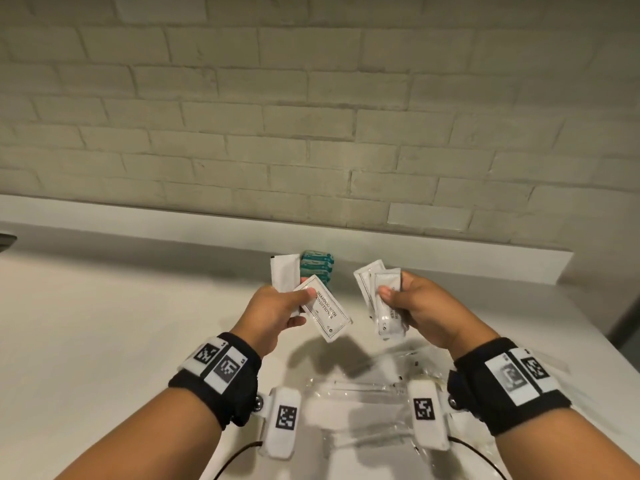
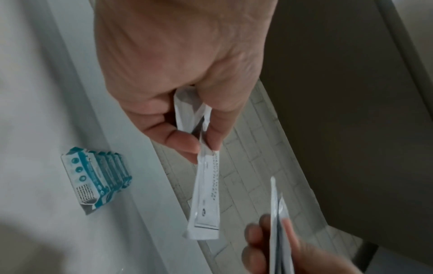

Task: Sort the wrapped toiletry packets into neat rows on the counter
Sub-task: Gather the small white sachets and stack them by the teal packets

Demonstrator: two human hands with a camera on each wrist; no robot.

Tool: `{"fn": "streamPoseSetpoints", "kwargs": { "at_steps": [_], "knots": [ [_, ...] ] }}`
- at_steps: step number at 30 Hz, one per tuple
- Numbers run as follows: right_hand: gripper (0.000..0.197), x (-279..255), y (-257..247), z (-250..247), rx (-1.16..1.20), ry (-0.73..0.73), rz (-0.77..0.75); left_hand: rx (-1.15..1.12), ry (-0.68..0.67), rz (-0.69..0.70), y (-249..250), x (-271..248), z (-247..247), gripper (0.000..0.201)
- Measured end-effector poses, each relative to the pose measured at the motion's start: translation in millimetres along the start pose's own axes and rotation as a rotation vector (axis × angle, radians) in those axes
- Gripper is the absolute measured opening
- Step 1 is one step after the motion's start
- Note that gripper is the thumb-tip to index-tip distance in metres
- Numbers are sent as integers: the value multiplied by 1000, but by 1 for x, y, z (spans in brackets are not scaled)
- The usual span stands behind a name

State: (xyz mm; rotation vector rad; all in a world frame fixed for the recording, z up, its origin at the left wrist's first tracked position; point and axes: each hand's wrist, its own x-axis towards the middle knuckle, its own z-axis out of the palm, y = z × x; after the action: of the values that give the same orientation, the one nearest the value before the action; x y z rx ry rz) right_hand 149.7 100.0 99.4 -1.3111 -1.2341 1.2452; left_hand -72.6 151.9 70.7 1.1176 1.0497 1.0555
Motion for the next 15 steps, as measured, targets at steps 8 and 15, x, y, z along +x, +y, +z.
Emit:
{"fn": "streamPoseSetpoints", "kwargs": {
  "at_steps": [8, 15],
  "knots": [
    [25, 13, 11, 48, -175, 25, -46, 3, -125, 0, 8, -8, 18, 62],
    [24, 15, 17, 29, 158, 170, 42, 74, -78, -7, -4, -2, -7, 11]
  ]
}}
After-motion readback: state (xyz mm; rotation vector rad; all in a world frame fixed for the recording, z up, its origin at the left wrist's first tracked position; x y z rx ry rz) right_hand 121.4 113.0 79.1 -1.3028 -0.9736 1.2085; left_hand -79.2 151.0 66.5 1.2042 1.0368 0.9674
